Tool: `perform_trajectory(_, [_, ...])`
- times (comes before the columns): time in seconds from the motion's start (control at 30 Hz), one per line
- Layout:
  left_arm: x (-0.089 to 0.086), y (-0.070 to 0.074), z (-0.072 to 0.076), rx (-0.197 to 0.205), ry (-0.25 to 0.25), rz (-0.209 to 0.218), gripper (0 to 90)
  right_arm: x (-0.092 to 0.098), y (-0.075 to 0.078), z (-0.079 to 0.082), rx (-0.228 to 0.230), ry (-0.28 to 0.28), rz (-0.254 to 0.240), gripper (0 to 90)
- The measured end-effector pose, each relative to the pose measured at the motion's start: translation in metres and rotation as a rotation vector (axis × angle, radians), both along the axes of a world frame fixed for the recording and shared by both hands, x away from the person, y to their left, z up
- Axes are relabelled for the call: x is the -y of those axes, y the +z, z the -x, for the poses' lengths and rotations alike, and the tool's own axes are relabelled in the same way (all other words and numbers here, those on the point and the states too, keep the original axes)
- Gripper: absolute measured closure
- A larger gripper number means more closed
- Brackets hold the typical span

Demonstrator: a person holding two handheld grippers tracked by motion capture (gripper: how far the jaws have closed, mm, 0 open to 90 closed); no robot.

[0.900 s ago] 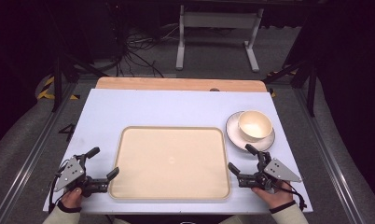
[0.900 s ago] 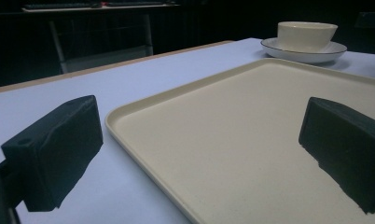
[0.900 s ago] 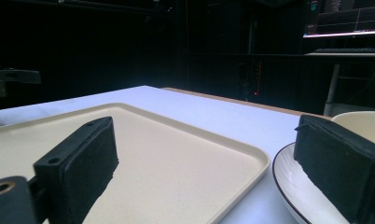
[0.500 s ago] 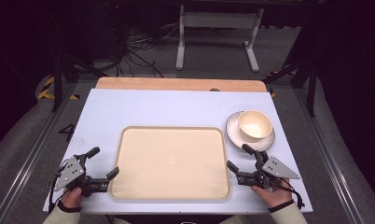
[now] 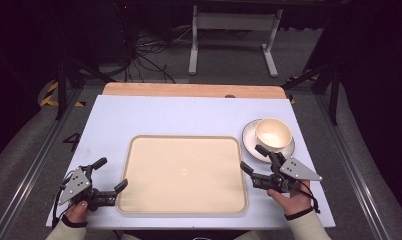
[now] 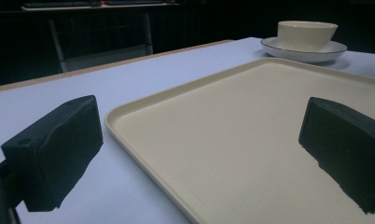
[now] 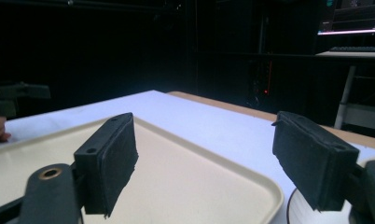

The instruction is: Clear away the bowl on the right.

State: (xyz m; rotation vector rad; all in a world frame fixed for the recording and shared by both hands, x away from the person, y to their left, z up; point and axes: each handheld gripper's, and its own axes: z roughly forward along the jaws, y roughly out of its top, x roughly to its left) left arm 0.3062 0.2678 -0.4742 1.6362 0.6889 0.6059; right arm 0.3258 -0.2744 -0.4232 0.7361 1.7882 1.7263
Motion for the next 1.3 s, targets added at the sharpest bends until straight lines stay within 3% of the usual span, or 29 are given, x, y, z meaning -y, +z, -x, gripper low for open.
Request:
perform_trajectory(0.13, [0.0, 0.0, 0.0, -0.001, 0.002, 0.001, 0.2, -0.003, 0.011, -0.004, -0.009, 0.022, -0.007, 21.6])
perform_trajectory(0.37, [0.0, 0.0, 0.0, -0.001, 0.002, 0.001, 0.2, -0.009, 0.023, -0.006, 0.014, 0.059, 0.002, 21.8])
perform_trajectory(0.53, [0.0, 0.0, 0.0, -0.002, -0.001, -0.006, 0.2, -0.009, 0.032, -0.007, 0.017, 0.057, -0.006, 24.3])
perform_trajectory(0.63, [0.001, 0.0, -0.001, -0.001, 0.0, -0.005, 0.2, -0.01, 0.037, -0.01, -0.047, 0.073, -0.013, 28.1])
perform_trajectory(0.7, [0.001, 0.0, 0.0, -0.002, -0.001, -0.007, 0.2, -0.011, 0.041, -0.011, -0.131, 0.063, 0.037, 27.2])
perform_trajectory(0.77, [0.001, 0.0, 0.0, -0.002, 0.0, -0.006, 0.2, -0.013, 0.044, -0.012, -0.1, 0.048, 0.072, 27.4])
perform_trajectory(0.97, [0.0, 0.0, 0.0, -0.002, -0.002, -0.008, 0.2, -0.012, 0.053, -0.016, -0.058, 0.028, 0.079, 26.6])
perform_trajectory(1.13, [0.001, 0.0, 0.0, -0.002, -0.001, -0.008, 0.2, -0.008, 0.057, -0.021, -0.073, 0.03, 0.081, 27.8])
perform_trajectory(1.3, [0.001, 0.0, -0.001, -0.006, 0.001, -0.003, 0.2, 0.0, 0.057, -0.026, -0.077, -0.014, 0.114, 28.2])
